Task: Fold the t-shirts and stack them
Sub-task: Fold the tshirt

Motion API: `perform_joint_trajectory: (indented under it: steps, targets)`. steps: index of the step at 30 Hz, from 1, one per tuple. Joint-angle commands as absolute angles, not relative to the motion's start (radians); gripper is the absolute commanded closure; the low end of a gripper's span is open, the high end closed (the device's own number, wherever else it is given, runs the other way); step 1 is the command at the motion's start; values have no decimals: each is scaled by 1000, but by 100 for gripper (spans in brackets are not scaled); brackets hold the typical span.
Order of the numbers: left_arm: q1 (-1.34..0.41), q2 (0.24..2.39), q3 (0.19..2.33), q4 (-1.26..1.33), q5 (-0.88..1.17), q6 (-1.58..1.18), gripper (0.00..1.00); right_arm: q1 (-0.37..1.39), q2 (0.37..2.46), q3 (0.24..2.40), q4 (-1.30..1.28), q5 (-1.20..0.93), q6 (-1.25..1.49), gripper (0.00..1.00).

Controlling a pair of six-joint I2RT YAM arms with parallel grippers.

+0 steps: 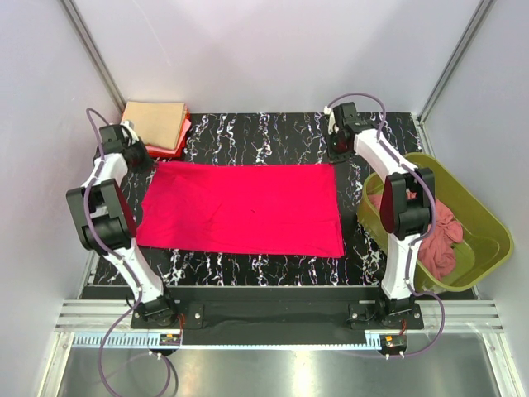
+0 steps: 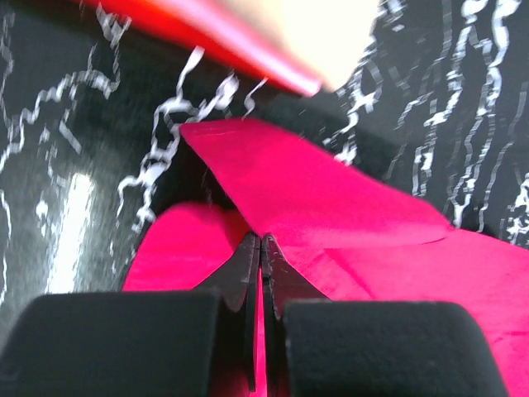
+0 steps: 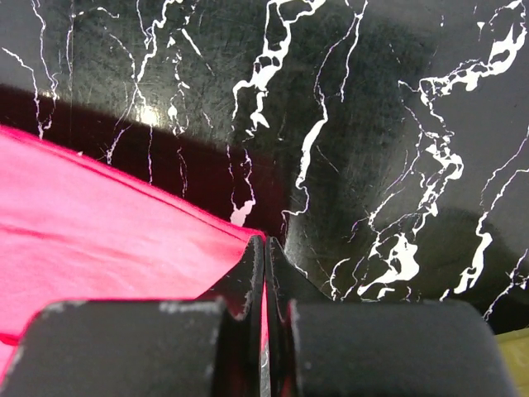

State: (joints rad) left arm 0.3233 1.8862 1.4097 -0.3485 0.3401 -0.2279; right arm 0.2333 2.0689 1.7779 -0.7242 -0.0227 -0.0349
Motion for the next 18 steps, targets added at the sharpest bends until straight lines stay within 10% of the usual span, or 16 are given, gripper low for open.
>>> perform_joint_trajectory:
  steps: [1, 18]
  targets:
    - [344, 1799, 1379, -276, 304, -265, 100, 248, 1988, 1720, -612, 26, -29, 100]
    - [388, 1655, 1180, -207, 328, -362, 100, 281, 1790, 1430, -433, 186, -11, 100]
